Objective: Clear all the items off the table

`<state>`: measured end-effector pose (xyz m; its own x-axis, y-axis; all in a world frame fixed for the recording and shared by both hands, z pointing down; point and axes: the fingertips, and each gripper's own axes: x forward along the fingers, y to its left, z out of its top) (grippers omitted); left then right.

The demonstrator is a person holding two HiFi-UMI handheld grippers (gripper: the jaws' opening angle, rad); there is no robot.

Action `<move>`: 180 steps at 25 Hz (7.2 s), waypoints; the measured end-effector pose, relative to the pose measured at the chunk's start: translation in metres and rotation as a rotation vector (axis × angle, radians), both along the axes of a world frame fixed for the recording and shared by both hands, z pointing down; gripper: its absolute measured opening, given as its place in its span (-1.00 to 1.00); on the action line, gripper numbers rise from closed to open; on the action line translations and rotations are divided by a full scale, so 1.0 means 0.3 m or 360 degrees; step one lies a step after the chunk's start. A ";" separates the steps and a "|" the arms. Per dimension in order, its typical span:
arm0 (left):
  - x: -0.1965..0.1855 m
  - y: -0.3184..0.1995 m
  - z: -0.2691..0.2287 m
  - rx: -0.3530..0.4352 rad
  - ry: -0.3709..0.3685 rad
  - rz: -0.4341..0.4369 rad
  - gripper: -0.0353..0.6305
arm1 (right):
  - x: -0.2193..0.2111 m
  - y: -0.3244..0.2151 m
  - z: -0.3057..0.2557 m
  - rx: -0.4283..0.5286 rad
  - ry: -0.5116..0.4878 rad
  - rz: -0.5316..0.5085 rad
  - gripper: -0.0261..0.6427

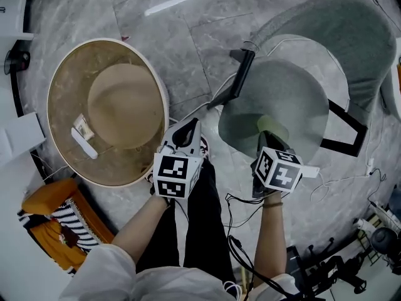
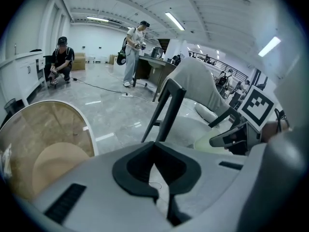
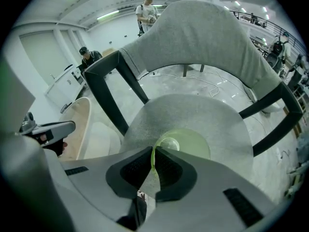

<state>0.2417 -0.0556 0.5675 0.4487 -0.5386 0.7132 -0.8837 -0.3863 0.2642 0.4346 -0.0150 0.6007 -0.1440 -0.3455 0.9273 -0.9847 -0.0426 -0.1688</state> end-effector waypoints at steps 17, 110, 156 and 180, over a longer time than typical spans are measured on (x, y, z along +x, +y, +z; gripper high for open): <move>-0.147 0.018 0.004 -0.0007 0.0005 -0.0104 -0.88 | -0.021 -0.026 0.002 0.0008 0.0189 0.0090 -0.60; -1.910 0.891 -0.026 0.0067 -0.0127 -0.1577 -0.88 | -2.131 0.272 0.081 0.0241 -0.0150 -0.1304 -0.24; -1.884 0.871 0.027 0.0033 -0.0117 -0.1503 -0.88 | -2.148 0.283 0.114 0.0214 -0.0175 -0.1218 -0.19; -1.613 0.748 -0.032 0.0069 -0.0103 -0.1290 -0.88 | -1.927 0.286 -0.038 0.0005 -0.1056 -0.0424 -0.22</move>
